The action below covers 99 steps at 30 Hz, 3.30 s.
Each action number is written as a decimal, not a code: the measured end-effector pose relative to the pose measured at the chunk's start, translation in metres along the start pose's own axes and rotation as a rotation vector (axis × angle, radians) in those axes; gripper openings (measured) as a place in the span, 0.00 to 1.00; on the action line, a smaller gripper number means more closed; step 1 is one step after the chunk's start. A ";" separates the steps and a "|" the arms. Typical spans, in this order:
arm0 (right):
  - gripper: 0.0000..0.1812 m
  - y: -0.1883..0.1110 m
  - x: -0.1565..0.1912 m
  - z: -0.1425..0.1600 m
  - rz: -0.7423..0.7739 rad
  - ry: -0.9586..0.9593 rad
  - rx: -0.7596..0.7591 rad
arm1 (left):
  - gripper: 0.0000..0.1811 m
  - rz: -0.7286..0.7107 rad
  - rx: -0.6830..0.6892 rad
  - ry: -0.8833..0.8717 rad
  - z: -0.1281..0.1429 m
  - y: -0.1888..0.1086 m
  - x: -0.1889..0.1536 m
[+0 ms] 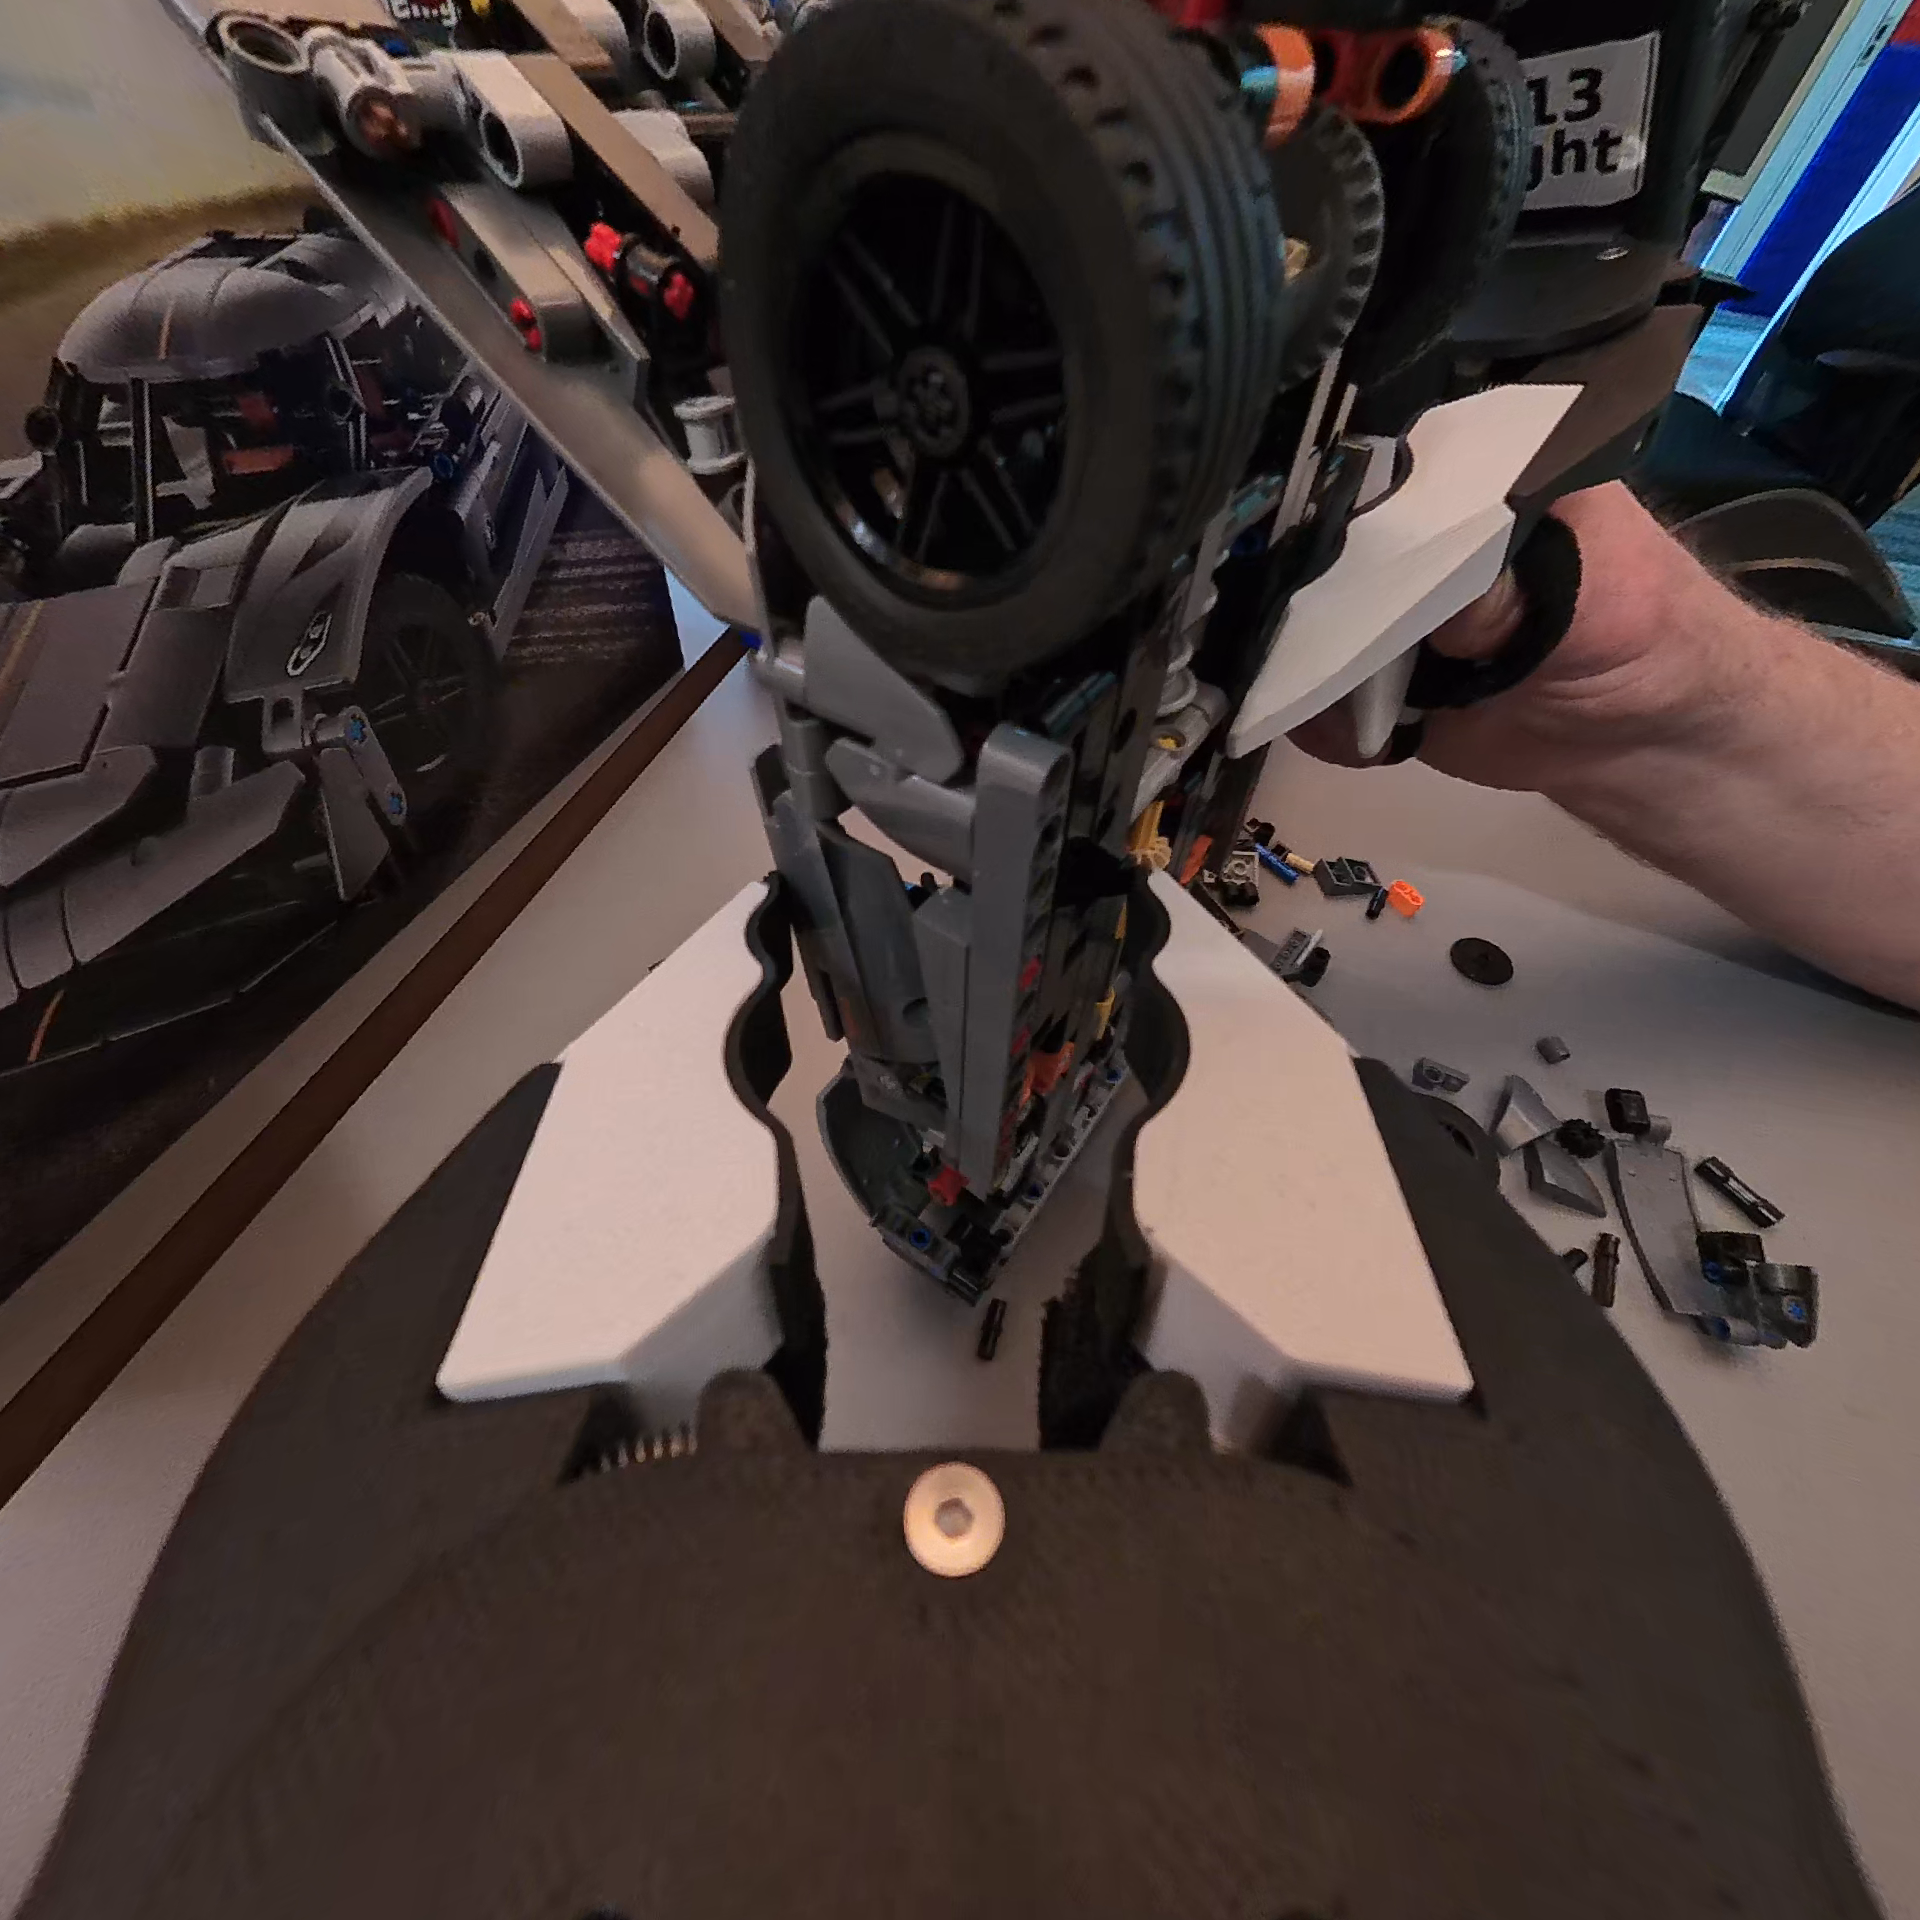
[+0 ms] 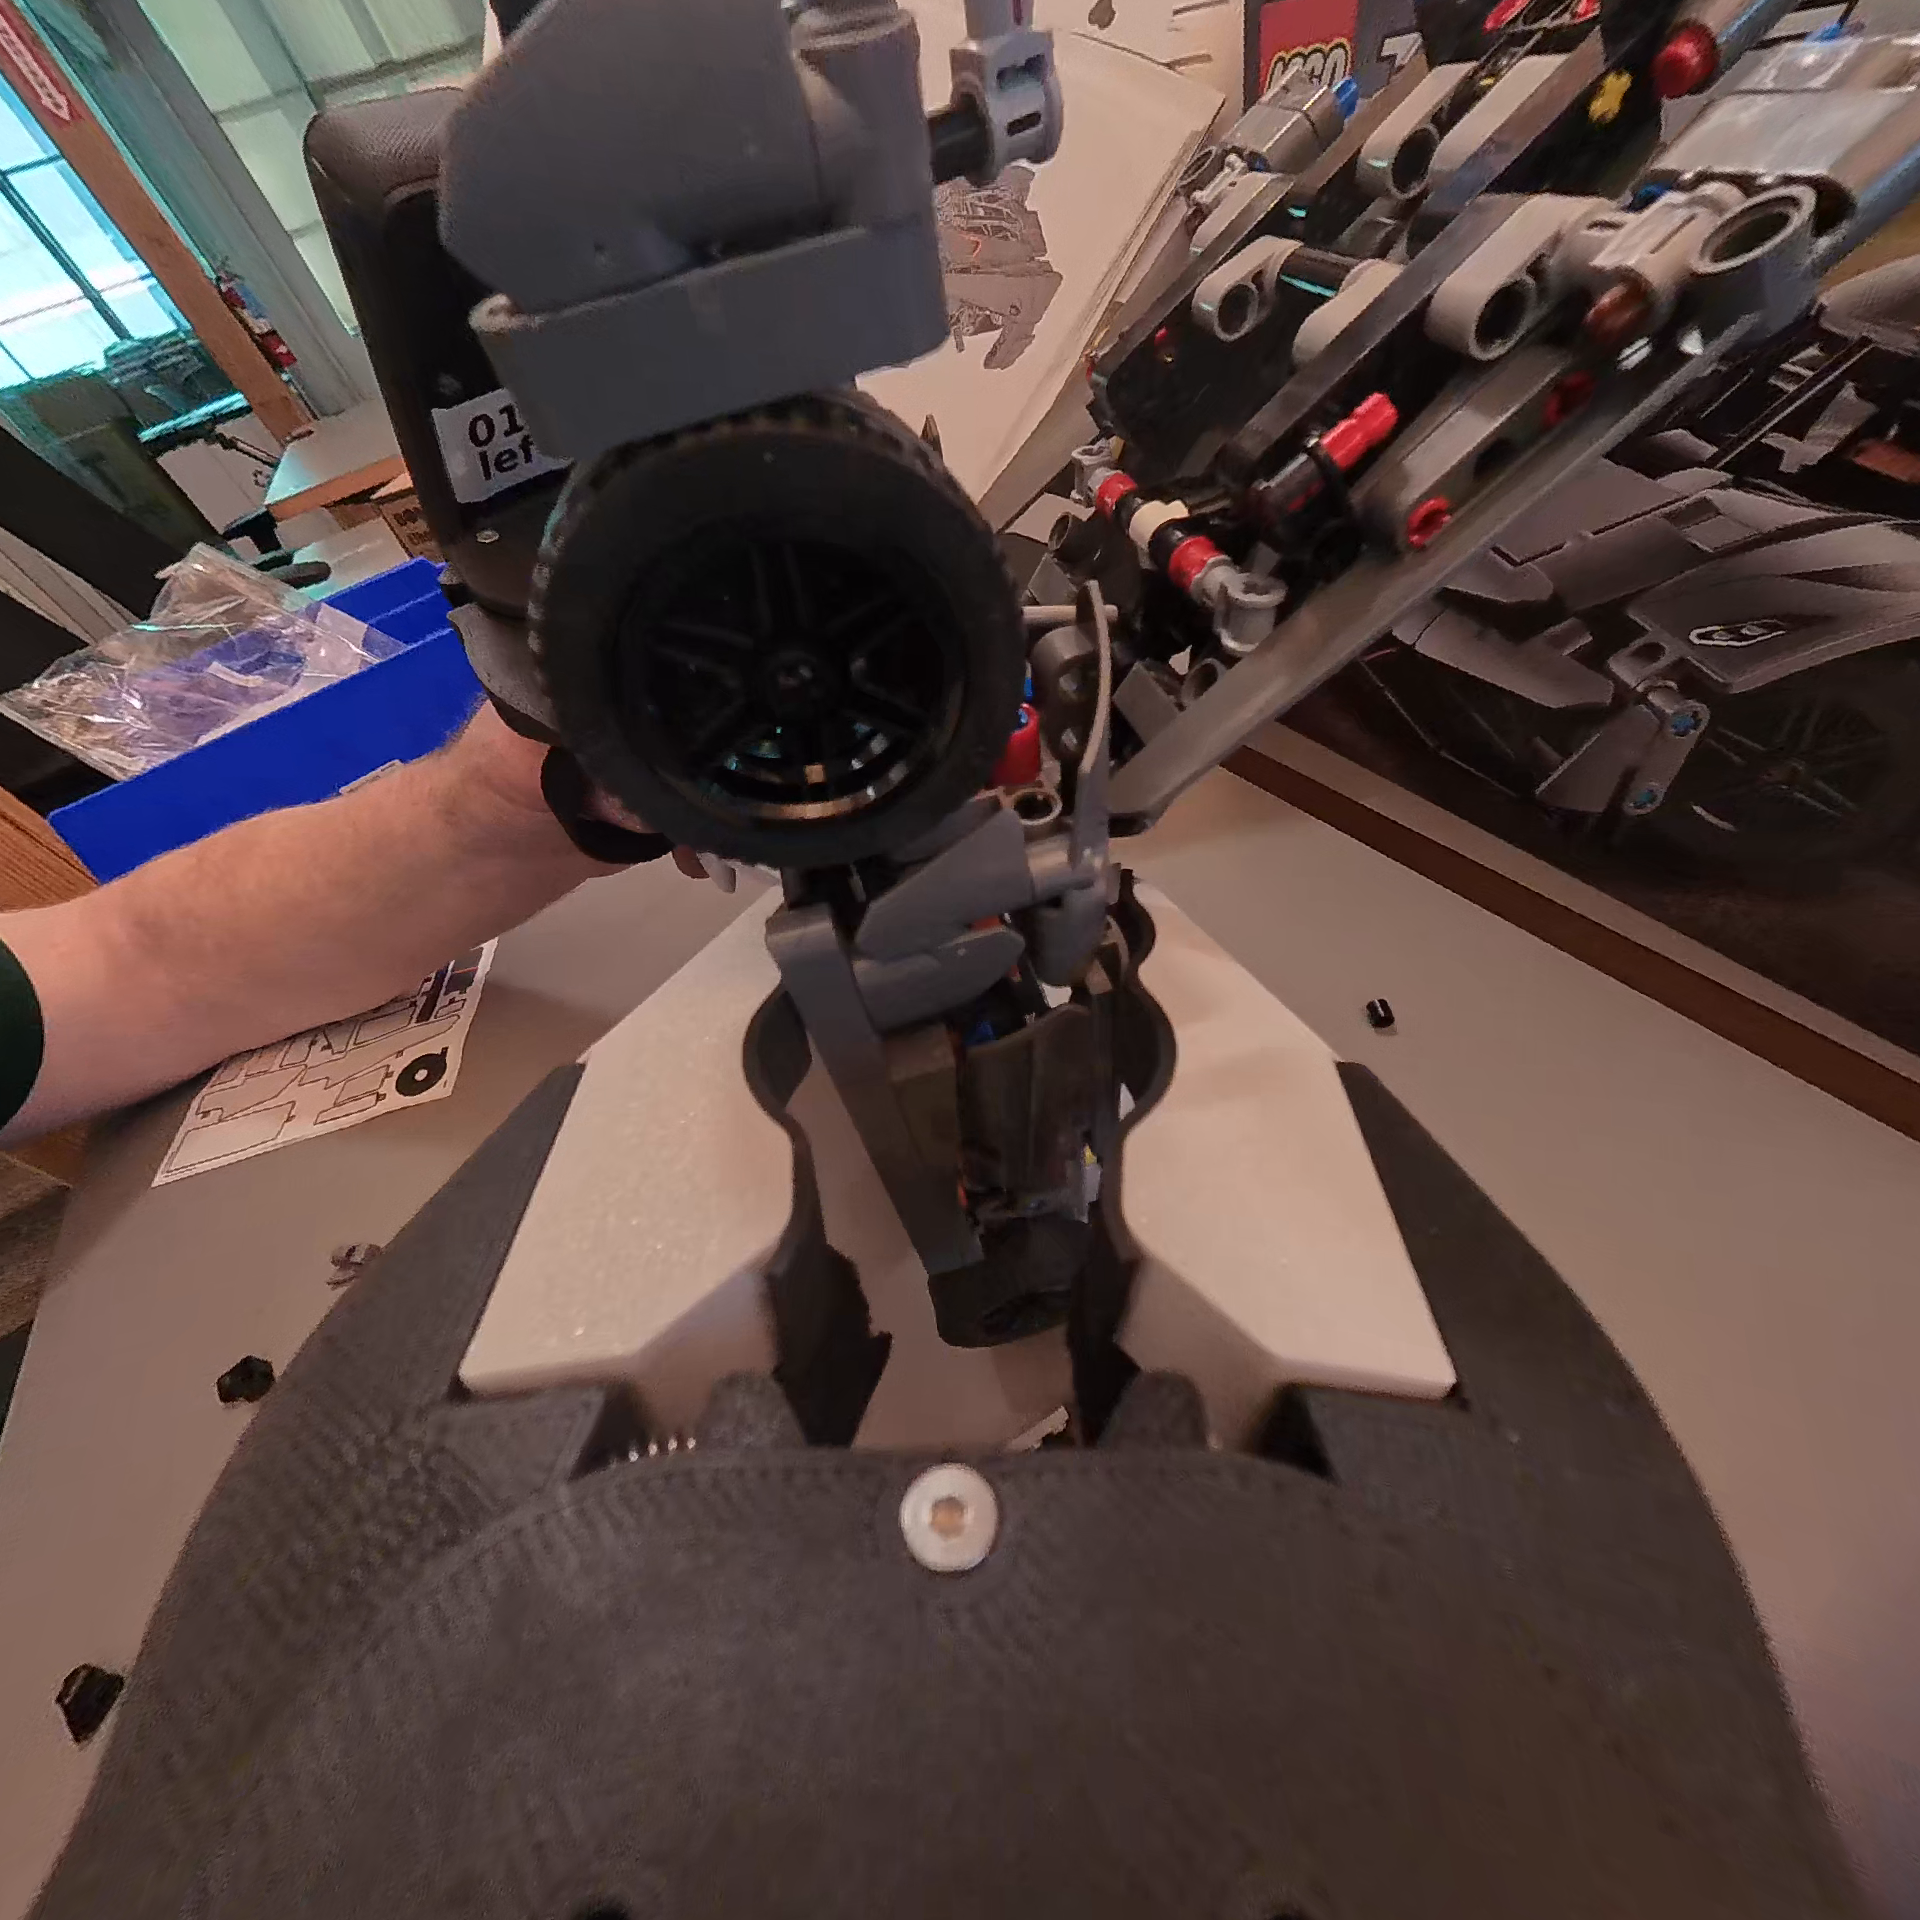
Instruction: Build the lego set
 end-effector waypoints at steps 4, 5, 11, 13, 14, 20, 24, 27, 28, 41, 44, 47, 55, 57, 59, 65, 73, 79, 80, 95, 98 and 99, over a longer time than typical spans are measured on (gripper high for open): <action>0.31 0.000 -0.001 0.000 0.003 0.004 -0.004 | 0.34 0.002 -0.007 -0.004 0.000 0.001 0.001; 0.31 0.000 -0.001 0.000 0.004 0.004 -0.005 | 0.34 0.003 -0.007 -0.004 0.000 0.001 0.001; 0.31 -0.001 -0.001 0.000 0.004 -0.001 -0.001 | 0.34 0.008 -0.011 0.004 0.000 0.001 0.001; 0.31 -0.001 -0.001 0.000 0.006 -0.006 0.004 | 0.34 0.009 -0.014 0.004 0.000 0.001 0.000; 0.31 -0.001 -0.001 0.000 0.008 -0.009 0.006 | 0.34 0.008 -0.015 0.007 0.000 0.001 0.000; 0.30 -0.001 -0.001 0.001 0.016 -0.024 0.016 | 0.34 0.009 -0.030 0.014 0.000 0.001 0.000; 0.31 -0.002 -0.002 0.001 0.027 -0.046 0.031 | 0.34 0.010 -0.040 0.022 0.000 0.001 0.000; 0.31 -0.003 -0.001 0.002 0.045 -0.093 0.057 | 0.34 0.015 -0.044 0.034 0.000 0.001 -0.002; 0.31 -0.004 0.000 0.001 0.054 -0.112 0.062 | 0.34 0.016 -0.044 0.039 0.000 0.001 -0.003; 0.30 -0.005 -0.001 0.001 0.055 -0.109 0.063 | 0.35 0.031 -0.154 0.153 -0.022 -0.018 -0.007; 0.30 -0.004 0.000 0.001 0.063 -0.116 0.061 | 0.35 -0.035 -0.207 0.215 -0.034 -0.024 -0.009; 0.30 -0.001 0.003 0.001 0.081 -0.124 0.054 | 0.35 -0.160 -0.219 0.265 -0.040 -0.022 -0.007; 0.29 0.003 0.008 0.003 0.133 -0.154 0.077 | 0.30 -0.330 -0.209 0.277 -0.042 -0.019 -0.003; 0.29 0.004 0.008 0.003 0.144 -0.163 0.080 | 0.29 -0.347 -0.218 0.263 -0.042 -0.020 -0.001; 0.29 0.005 0.008 0.004 0.155 -0.172 0.085 | 0.29 -0.363 -0.234 0.254 -0.043 -0.020 -0.001; 0.29 0.006 0.009 0.005 0.158 -0.180 0.083 | 0.29 -0.365 -0.273 0.221 -0.042 -0.020 -0.002; 0.30 0.006 0.011 0.006 0.152 -0.195 0.094 | 0.29 -0.370 -0.294 0.226 -0.042 -0.021 -0.005; 0.30 0.007 0.016 0.006 0.147 -0.241 0.106 | 0.29 -0.327 -0.296 0.275 -0.040 -0.026 -0.006; 0.30 0.008 0.017 0.006 0.147 -0.248 0.109 | 0.29 -0.322 -0.294 0.279 -0.041 -0.028 -0.007; 0.30 0.012 0.027 0.007 0.132 -0.295 0.124 | 0.36 -0.255 -0.333 0.408 -0.071 -0.056 -0.024; 0.30 0.012 0.027 0.007 0.130 -0.300 0.123 | 0.38 -0.307 -0.281 0.366 -0.063 -0.046 -0.019; 0.30 0.012 0.028 0.007 0.130 -0.302 0.122 | 0.36 -0.316 -0.299 0.357 -0.064 -0.047 -0.018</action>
Point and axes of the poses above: each gripper's, where its closed fingertips meet, y out along the fingers, z out of its underside, x = y × z across the jaws, the point moved 2 cm from there along -y, back along the fingers, and after that the axes turned 6 degrees about -x, right-handed, at the moved point
